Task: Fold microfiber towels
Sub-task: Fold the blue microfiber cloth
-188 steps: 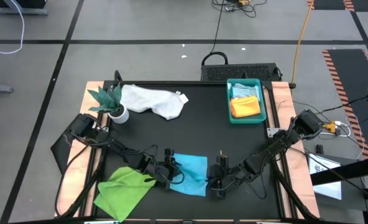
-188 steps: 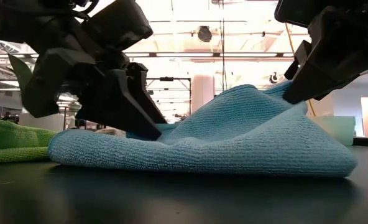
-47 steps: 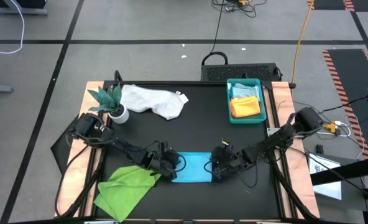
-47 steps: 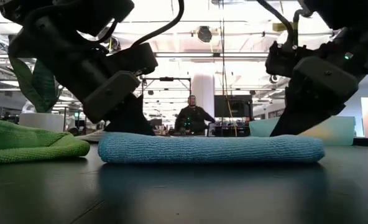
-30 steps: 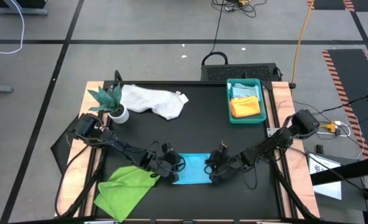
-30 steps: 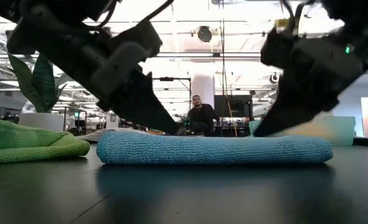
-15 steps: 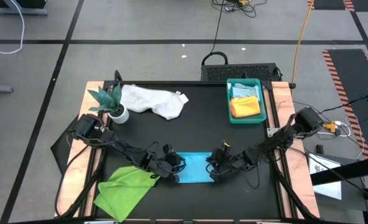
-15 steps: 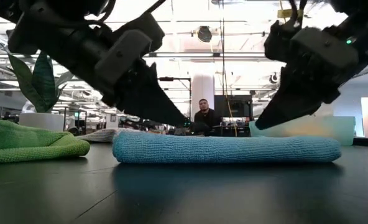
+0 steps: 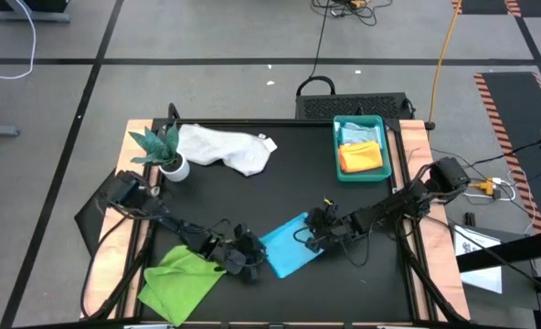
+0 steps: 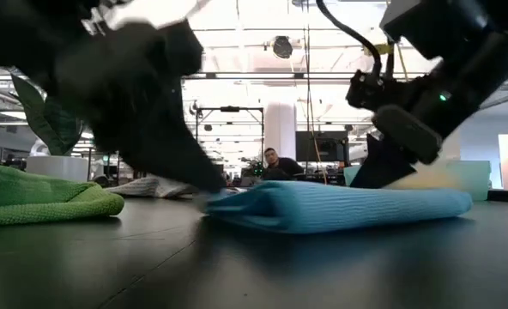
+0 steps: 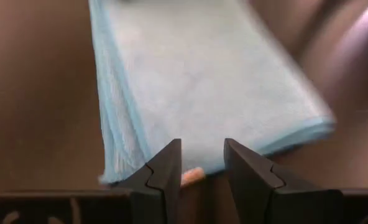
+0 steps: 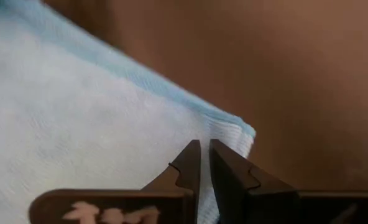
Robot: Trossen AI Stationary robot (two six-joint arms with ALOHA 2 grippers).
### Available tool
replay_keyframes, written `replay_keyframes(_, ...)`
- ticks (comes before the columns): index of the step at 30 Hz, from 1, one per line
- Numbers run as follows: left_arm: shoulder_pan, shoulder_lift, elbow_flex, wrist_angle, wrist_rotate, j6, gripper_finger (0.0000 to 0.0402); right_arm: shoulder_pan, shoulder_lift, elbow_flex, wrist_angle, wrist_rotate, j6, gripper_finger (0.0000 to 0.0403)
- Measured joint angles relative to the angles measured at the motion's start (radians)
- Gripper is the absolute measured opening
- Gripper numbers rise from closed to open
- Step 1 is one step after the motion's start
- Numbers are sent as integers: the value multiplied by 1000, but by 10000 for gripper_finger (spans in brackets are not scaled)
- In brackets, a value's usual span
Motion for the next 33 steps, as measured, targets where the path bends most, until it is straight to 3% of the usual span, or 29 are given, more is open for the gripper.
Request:
replay_keyframes(5, -20, -20, 0, 59, -136, 95, 122, 32, -71, 0, 46, -9, -6, 27)
replay_keyframes(10, 60, 12, 0, 50, -120, 128, 122, 84, -62, 1, 170, -167, 18, 27)
replay_keyframes(13, 112, 35, 0, 5, -116, 122, 122, 116, -47, 2, 135, -215, 76, 27)
replay_keyframes(17, 136, 35, 0, -40, 15, 61, 122, 124, -31, 1, 43, -205, 128, 27)
replay_keyframes(22, 30, 11, 1, 44, 99, 12, 122, 57, -24, 1, -24, -185, 84, 27)
replay_keyframes(28, -55, -12, 3, 187, -41, 140, 122, -24, -49, 1, 64, -219, -100, 27)
replay_keyframes(33, 6, -13, 3, 177, -59, 212, 122, 13, -90, 1, 141, -238, -109, 27)
